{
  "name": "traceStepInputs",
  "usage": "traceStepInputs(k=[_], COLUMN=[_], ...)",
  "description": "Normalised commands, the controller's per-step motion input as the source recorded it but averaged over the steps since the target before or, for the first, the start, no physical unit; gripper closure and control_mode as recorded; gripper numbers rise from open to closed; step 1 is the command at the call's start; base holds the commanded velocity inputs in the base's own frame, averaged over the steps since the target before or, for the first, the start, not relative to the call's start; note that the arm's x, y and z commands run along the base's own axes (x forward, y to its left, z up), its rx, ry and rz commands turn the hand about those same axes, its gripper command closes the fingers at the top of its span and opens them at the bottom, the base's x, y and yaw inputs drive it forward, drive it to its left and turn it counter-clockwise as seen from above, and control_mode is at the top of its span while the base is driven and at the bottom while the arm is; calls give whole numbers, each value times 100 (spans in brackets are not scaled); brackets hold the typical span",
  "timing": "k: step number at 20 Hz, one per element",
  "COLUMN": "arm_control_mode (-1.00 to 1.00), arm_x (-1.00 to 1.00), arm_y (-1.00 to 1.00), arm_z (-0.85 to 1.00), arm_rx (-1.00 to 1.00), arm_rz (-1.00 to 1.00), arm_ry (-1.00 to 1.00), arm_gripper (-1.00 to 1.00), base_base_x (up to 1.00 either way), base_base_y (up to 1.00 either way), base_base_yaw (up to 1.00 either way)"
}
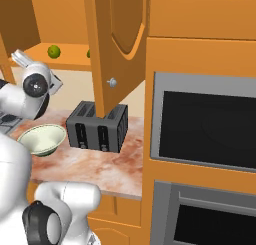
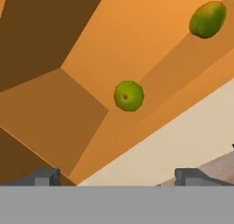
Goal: Open the cabinet. Pick the mango and pear from the cabinet and place them into the bowl. Then close the cabinet.
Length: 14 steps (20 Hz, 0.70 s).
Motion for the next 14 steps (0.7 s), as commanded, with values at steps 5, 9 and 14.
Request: traceStepInputs(k=[5,9,14], arm_control_mode=[-100,-100,-100], arm_x=[0,-3,-12], arm_y=[42,1,79], arm_z=[0,0,0], arm_rx=[0,0,0], arm_rz=[12,3,8], arm_ry=[5,0,0], arm_gripper=[-100,-100,-100], base_base_x=[0,0,0], base_base_y=[0,0,0], base_base_yaw=[0,0,0])
